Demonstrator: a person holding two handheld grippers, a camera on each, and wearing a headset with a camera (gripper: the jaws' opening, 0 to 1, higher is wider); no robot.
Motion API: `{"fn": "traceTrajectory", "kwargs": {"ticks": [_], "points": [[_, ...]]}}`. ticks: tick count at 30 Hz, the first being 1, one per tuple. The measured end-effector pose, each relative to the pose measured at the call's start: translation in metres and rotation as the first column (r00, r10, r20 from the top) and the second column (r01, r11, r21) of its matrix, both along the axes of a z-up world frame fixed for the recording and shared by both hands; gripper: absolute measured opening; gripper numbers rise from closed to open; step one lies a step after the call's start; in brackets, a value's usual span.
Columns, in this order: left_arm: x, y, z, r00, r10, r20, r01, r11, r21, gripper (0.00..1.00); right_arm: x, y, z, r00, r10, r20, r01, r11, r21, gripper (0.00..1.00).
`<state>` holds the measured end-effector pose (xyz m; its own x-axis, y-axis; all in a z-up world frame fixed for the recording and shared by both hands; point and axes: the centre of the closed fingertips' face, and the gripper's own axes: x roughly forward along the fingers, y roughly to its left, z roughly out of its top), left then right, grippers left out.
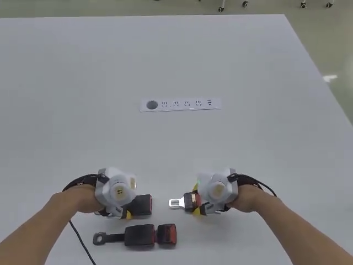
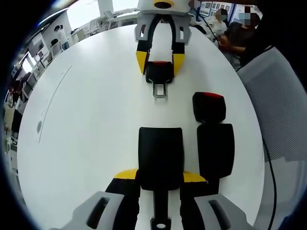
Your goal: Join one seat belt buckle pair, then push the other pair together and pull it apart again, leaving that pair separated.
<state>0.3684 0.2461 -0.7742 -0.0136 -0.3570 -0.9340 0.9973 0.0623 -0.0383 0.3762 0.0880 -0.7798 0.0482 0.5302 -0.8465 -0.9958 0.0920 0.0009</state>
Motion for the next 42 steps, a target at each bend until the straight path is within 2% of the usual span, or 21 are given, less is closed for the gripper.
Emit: {"fn": "traceTrajectory", "kwargs": {"ticks": [8,13,26,28,30,35,37,40,42], "points": [[0.001,0.001,-0.001,1.0,-0.002,0.001,0.002,1.0,0.0,0.32,-0.001,-0.009,0.0,1.0,-0.004,0.0,0.004,1.0,-0.008,0.32],[-0.001,-0.001,0.004,1.0,-0.003,0.002,0.003,1.0,-0.002,0.32,-0.003,-0.011,0.0,1.0,0.0,0.0,0.0,1.0,-0.012,0.32],[-0.001,0.001,0.0,1.0,-0.009,0.011,0.009,1.0,-0.015,0.33,-0.002,-0.011,-0.001,1.0,0.008,0.005,-0.008,1.0,-0.014,0.33],[-0.001,0.001,0.0,1.0,-0.01,0.013,0.01,1.0,-0.019,0.33,-0.001,-0.012,-0.001,1.0,-0.002,0.008,0.002,1.0,-0.014,0.35],[-0.001,0.0,0.0,1.0,-0.005,0.014,0.006,1.0,-0.023,0.33,0.0,-0.013,-0.001,1.0,-0.016,0.009,0.017,1.0,-0.014,0.41],[0.001,0.002,-0.001,1.0,0.015,0.018,-0.014,1.0,-0.025,0.35,0.001,-0.014,-0.001,1.0,-0.016,0.019,0.017,1.0,-0.011,0.44],[0.003,0.003,-0.001,0.999,0.035,0.028,-0.034,0.999,-0.024,0.37,-0.001,-0.015,0.0,1.0,-0.016,0.022,0.016,1.0,-0.011,0.45],[0.001,0.011,-0.001,0.999,0.028,0.034,-0.027,1.0,-0.013,0.38,-0.004,-0.017,0.0,1.0,-0.016,0.02,0.016,1.0,-0.013,0.48],[0.002,0.017,-0.001,0.998,0.049,0.036,-0.049,0.999,-0.013,0.39,-0.005,-0.019,0.001,1.0,-0.018,0.025,0.019,1.0,-0.014,0.49]]}}
